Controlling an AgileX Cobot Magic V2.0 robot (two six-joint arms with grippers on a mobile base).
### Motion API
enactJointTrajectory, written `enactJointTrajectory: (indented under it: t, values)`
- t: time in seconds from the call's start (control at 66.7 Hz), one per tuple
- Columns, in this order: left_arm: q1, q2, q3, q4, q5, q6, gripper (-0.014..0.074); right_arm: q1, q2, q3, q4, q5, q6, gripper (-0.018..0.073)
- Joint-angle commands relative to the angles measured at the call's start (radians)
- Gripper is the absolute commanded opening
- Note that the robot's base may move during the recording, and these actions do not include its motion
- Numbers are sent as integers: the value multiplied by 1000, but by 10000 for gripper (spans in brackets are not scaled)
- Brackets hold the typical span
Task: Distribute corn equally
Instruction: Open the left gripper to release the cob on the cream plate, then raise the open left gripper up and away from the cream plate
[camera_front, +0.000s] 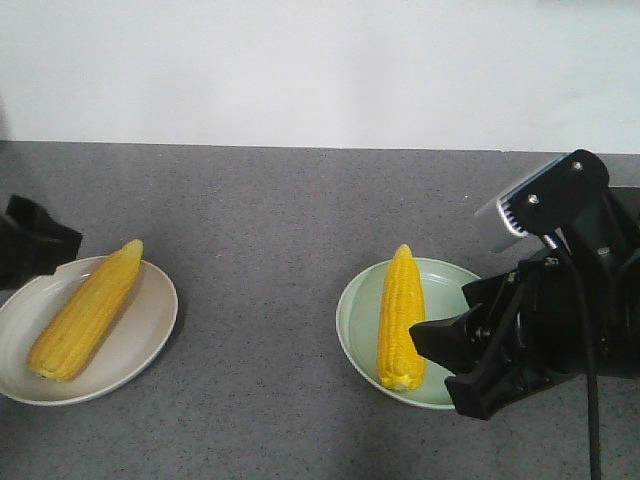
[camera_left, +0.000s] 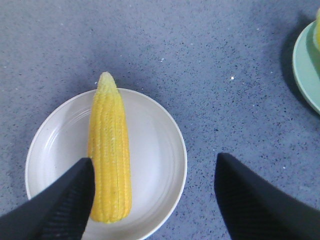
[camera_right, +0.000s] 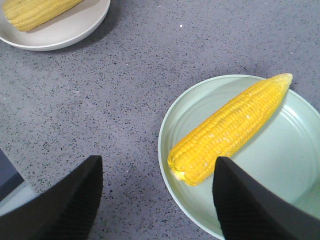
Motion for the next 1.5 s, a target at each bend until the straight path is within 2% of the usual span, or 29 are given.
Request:
enactJointTrajectory:
  t: [0.0,0.15,0.255,0.57,0.645,0.734,0.854,1.079,1.139,1.484]
  values:
    - [-7,-105,56,-11,-123,19,496,3,-16,-24,11,-53,-10,454]
    - [-7,-265,179,-13,-242,23,496,3,-16,-24,12,-53,-10,454]
    - [-7,-364,245,-12,-286,23,496,3,-16,-24,12,-53,-10,454]
    - [-7,-510,353,-12,-304,22,479,3,-16,-24,12,-53,-10,449]
    - [-7,-517,365,-12,-306,22,446,3,-16,-24,12,-53,-10,422]
    - [-7,-517,365,-12,-302,22,375,3,-16,-24,12,-53,-10,349]
    - [-7,-517,365,-13,-304,22,251,3,-16,-24,11,-53,-10,202]
    - [-7,-517,365,-13,-304,22,36,3,-16,-24,11,-53,-10,-13]
    - [-7,-517,365,-12,-304,22,-9,3,-16,-24,11,-53,-10,-12]
    - [-7,-517,365,-12,-294,22,-8,3,-16,-24,7,-53,-9,-10]
